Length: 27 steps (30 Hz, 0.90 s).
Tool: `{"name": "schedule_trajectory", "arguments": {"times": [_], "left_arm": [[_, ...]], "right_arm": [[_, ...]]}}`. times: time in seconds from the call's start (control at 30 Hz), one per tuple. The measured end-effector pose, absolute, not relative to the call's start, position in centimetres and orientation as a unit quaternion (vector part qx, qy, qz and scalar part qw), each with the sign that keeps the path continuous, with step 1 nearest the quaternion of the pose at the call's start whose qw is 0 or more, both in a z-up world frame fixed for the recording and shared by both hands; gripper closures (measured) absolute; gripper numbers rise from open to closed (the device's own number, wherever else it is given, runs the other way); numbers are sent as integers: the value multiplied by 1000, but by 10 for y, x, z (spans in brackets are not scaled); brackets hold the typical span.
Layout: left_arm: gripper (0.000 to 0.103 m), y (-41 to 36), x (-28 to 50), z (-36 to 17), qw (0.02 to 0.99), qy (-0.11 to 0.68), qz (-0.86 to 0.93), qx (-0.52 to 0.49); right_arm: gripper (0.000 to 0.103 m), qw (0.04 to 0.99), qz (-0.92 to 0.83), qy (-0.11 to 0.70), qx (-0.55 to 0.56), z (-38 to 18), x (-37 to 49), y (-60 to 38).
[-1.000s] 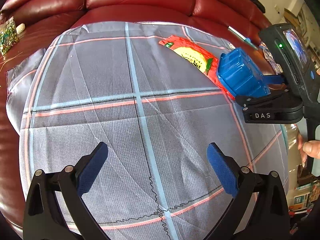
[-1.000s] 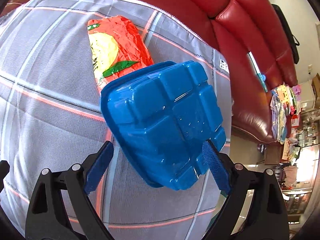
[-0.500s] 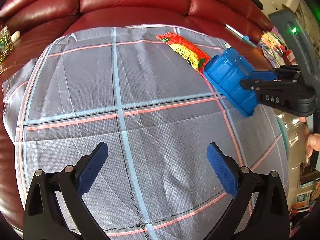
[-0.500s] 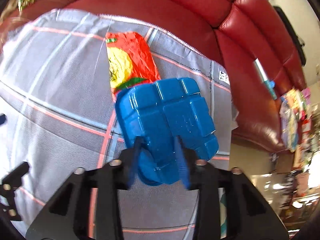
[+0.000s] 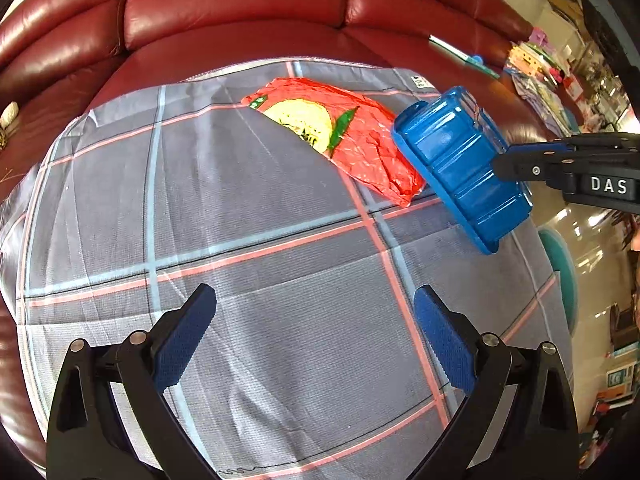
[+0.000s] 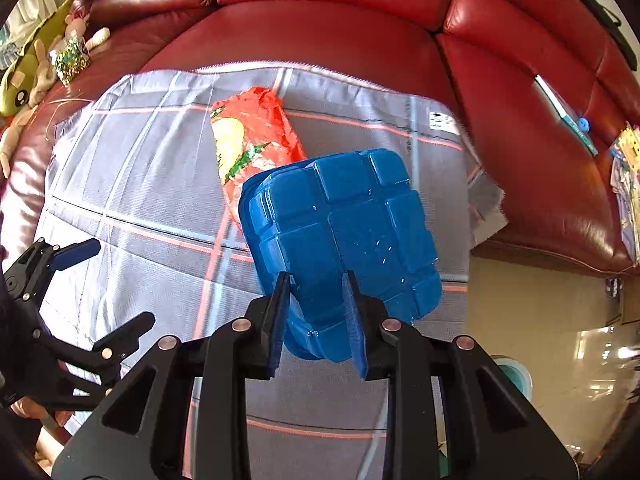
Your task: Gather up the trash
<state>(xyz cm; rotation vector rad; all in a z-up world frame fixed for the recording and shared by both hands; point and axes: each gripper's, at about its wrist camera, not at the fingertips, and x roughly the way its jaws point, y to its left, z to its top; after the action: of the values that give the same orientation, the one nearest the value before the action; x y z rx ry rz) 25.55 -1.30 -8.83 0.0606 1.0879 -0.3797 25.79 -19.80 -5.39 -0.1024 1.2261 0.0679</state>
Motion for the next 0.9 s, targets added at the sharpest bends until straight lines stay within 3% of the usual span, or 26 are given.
{"name": "schedule_trajectory", "arguments": {"times": [0.07, 0.23, 0.27, 0.3, 0.37, 0.9], "left_arm": [[4, -23, 258, -89, 837, 515, -181, 35], [4, -48, 270, -89, 836, 515, -182, 46], [4, -53, 273, -89, 837, 514, -182, 48], [4, -58, 277, -88, 838, 512, -182, 53], [4, -65, 286, -88, 839, 510, -180, 59], [4, -93, 407, -101, 828, 535, -165, -7]], "right_arm": [[103, 814, 41, 578, -20, -49, 254, -214], [98, 807, 54, 588, 21, -49, 247, -246], [88, 811, 50, 583, 23, -47, 246, -252], [57, 814, 46, 579, 27, -46, 245, -258], [25, 821, 33, 570, 24, -43, 246, -270], [25, 804, 12, 588, 88, -82, 281, -328]]}}
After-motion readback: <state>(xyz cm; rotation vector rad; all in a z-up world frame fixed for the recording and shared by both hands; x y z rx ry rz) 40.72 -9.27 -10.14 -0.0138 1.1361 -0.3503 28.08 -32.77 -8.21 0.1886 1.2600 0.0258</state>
